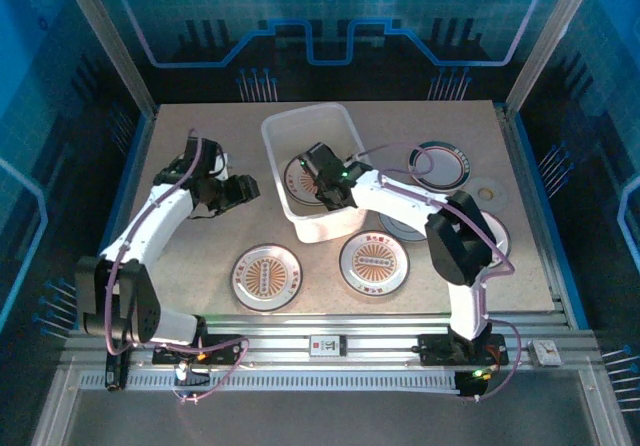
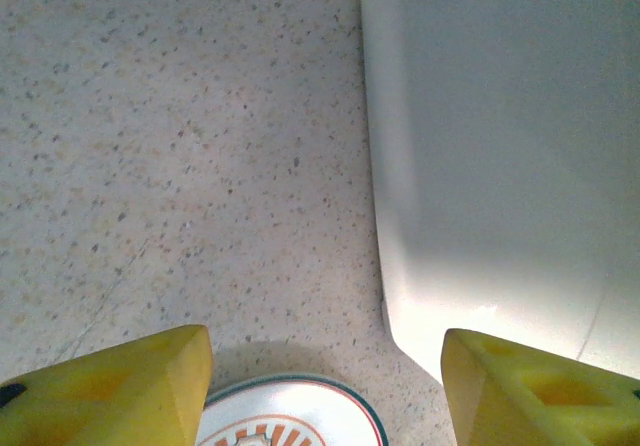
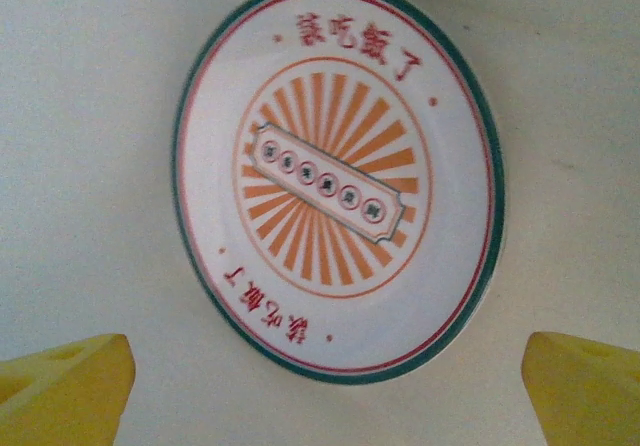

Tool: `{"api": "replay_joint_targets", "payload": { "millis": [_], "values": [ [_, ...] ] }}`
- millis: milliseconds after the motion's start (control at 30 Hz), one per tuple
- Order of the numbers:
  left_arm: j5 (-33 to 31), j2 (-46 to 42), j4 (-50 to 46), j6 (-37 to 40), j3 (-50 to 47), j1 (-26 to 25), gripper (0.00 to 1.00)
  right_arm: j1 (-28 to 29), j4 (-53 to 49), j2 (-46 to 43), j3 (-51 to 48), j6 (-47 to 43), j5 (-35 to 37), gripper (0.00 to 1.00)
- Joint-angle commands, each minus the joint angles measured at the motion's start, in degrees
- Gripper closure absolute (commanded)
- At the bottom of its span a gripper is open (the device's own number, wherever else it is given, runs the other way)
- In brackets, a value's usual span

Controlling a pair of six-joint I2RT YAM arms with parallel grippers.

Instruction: Place the plates into the plastic bin on the countertop

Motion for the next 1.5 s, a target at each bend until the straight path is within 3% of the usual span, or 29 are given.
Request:
{"api": "replay_joint_targets", "payload": {
  "millis": [0,300,500,933,1467],
  "values": [
    [-1.71,-2.98,-3.67,-1.73,-2.40,0.69,0.37,1.00,6.89,-6.13,-1.82,-11.91,2.25,0.02],
    [-1.17,-7.49,-7.26,-4.60,-8.98,0.87,0.38,0.95,22.67,-18.35,-14.83,-32.21,-6.14,0.07],
    [-1.54,-8.15,-7.76,-8.93,-13.47,0.37,0.39,-0.36,26.20,-24.63,-21.36,-38.48,-14.18,0.09],
    [-12.46,-7.75,-7.14,-11.72,-20.64,-1.68,0.38,-1.94,31.48,-29.15,-28.45,-41.59,-21.98,0.11],
    [-10.14,-3.62,0.76,-9.46,-25.33,-5.00,0.42,-3.03,32.06,-27.77,-30.29,-39.38,-23.85,0.12]
  ]
}}
